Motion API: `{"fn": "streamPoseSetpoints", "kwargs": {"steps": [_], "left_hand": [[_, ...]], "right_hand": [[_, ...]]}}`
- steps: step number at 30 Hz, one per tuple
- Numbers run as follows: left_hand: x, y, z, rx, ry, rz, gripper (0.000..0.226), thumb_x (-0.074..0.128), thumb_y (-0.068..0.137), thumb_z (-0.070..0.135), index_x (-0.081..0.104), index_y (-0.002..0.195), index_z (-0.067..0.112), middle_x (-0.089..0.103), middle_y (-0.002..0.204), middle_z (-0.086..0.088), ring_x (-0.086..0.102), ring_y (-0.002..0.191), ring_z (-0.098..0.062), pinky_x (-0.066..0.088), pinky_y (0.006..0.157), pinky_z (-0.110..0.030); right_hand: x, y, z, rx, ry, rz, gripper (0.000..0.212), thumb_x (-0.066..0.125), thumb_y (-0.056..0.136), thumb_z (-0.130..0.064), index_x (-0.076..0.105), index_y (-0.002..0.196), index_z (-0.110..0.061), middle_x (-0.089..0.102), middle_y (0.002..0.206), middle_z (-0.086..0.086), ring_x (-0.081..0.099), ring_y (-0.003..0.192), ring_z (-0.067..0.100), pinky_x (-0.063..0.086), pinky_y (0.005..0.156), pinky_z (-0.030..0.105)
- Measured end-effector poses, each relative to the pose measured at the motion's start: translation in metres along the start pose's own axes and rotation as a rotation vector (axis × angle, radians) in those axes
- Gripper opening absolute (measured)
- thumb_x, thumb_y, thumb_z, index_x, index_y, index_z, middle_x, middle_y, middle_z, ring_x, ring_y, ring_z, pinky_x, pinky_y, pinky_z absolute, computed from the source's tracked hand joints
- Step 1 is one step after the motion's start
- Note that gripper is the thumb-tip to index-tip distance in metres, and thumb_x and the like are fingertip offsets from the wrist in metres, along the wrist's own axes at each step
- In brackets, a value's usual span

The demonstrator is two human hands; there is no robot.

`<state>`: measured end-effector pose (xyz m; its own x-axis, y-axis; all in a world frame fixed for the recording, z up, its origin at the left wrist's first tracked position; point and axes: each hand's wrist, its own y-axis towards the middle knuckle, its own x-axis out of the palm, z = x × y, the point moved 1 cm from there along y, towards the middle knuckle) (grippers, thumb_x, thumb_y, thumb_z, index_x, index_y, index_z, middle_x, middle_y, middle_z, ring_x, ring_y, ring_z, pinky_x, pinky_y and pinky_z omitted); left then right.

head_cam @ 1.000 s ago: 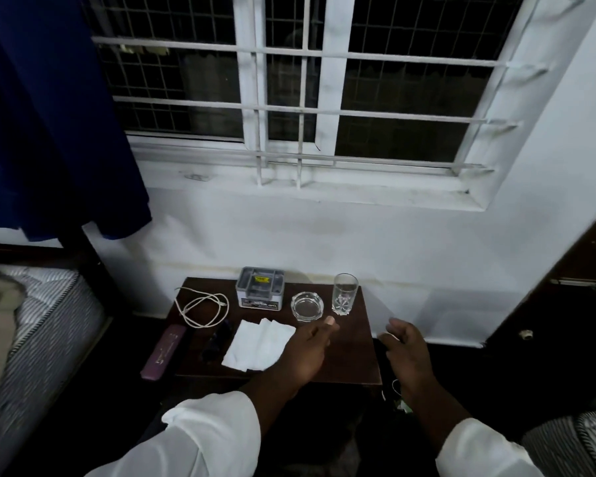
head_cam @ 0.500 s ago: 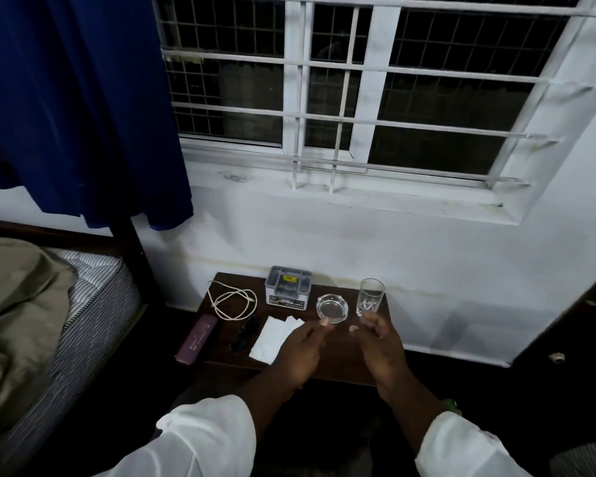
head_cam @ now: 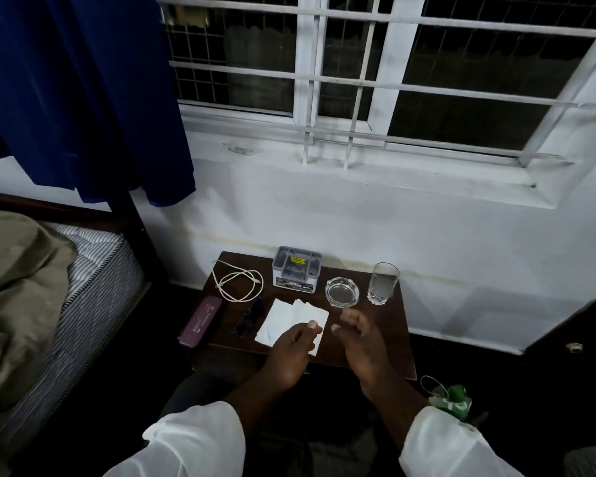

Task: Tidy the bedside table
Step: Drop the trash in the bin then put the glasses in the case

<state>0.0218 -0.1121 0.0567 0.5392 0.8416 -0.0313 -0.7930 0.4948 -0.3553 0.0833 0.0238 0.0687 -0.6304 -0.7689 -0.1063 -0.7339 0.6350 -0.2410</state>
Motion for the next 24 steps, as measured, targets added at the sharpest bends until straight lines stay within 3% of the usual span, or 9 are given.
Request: {"fn": "streamPoseSetpoints", "kwargs": {"steps": [5, 7, 9, 10, 14, 18, 22, 24], "left_hand": [[-0.004, 0.012, -0.013, -0.033, 0.002, 0.017, 0.035, 0.047, 0.104, 0.045, 0.071, 0.114, 0.022, 0.071, 0.113, 0.004, 0.066, 0.111, -0.02, 0.051, 0.105, -0.042], [-0.007, 0.018, -0.017, -0.042, 0.003, 0.029, 0.035, 0.048, 0.104, 0.045, 0.071, 0.114, 0.021, 0.071, 0.11, 0.005, 0.066, 0.112, -0.022, 0.051, 0.105, -0.042], [-0.011, 0.023, -0.021, -0.05, 0.001, 0.053, 0.037, 0.049, 0.103, 0.045, 0.072, 0.114, 0.019, 0.072, 0.109, 0.006, 0.067, 0.112, -0.023, 0.052, 0.105, -0.042], [-0.013, 0.026, -0.024, -0.055, 0.004, 0.063, 0.037, 0.049, 0.103, 0.046, 0.072, 0.114, 0.018, 0.072, 0.11, 0.005, 0.067, 0.112, -0.023, 0.052, 0.104, -0.042], [-0.023, 0.038, -0.034, -0.055, 0.04, 0.104, 0.035, 0.053, 0.103, 0.042, 0.073, 0.107, 0.014, 0.074, 0.107, -0.008, 0.07, 0.107, -0.029, 0.054, 0.1, -0.045], [-0.04, 0.052, -0.038, -0.014, 0.163, 0.181, 0.015, 0.061, 0.099, 0.036, 0.069, 0.089, 0.029, 0.069, 0.082, 0.01, 0.066, 0.087, -0.014, 0.051, 0.082, -0.031], [-0.067, 0.071, -0.04, -0.057, 0.223, 0.235, 0.012, 0.064, 0.096, 0.035, 0.067, 0.091, 0.025, 0.067, 0.081, 0.009, 0.065, 0.081, -0.012, 0.049, 0.072, -0.019], [-0.079, 0.08, -0.041, -0.098, 0.214, 0.234, 0.015, 0.065, 0.095, 0.038, 0.066, 0.091, 0.024, 0.067, 0.082, 0.005, 0.064, 0.08, -0.013, 0.051, 0.075, -0.024]], "right_hand": [[0.011, 0.014, 0.017, 0.03, -0.024, -0.008, 0.034, 0.067, 0.087, 0.004, 0.064, 0.099, -0.027, 0.069, 0.098, -0.012, 0.069, 0.082, -0.012, 0.051, 0.064, 0.005], [0.018, 0.02, 0.023, 0.047, -0.024, -0.02, 0.031, 0.068, 0.087, 0.003, 0.065, 0.109, -0.019, 0.071, 0.108, -0.001, 0.071, 0.101, 0.006, 0.057, 0.082, 0.021], [0.024, 0.025, 0.028, 0.056, -0.027, -0.039, 0.037, 0.07, 0.086, 0.001, 0.063, 0.121, -0.009, 0.07, 0.12, 0.01, 0.066, 0.115, 0.025, 0.053, 0.101, 0.043], [0.026, 0.028, 0.031, 0.058, -0.038, -0.044, 0.039, 0.07, 0.086, -0.001, 0.062, 0.124, -0.008, 0.068, 0.122, 0.012, 0.065, 0.117, 0.027, 0.051, 0.104, 0.045], [0.04, 0.038, 0.042, 0.074, -0.078, -0.059, 0.04, 0.071, 0.086, -0.003, 0.062, 0.124, -0.009, 0.065, 0.126, 0.012, 0.062, 0.12, 0.027, 0.051, 0.104, 0.043], [0.059, 0.048, 0.05, 0.089, -0.112, -0.108, 0.037, 0.072, 0.086, -0.008, 0.063, 0.121, -0.016, 0.065, 0.125, 0.005, 0.064, 0.11, 0.017, 0.052, 0.092, 0.032], [0.083, 0.056, 0.056, 0.092, -0.151, -0.169, 0.038, 0.072, 0.088, -0.011, 0.062, 0.124, -0.018, 0.064, 0.127, 0.001, 0.061, 0.113, 0.014, 0.051, 0.095, 0.031], [0.095, 0.059, 0.055, 0.091, -0.168, -0.198, 0.039, 0.071, 0.089, -0.012, 0.062, 0.126, -0.018, 0.064, 0.128, -0.001, 0.061, 0.111, 0.012, 0.051, 0.093, 0.029]]}}
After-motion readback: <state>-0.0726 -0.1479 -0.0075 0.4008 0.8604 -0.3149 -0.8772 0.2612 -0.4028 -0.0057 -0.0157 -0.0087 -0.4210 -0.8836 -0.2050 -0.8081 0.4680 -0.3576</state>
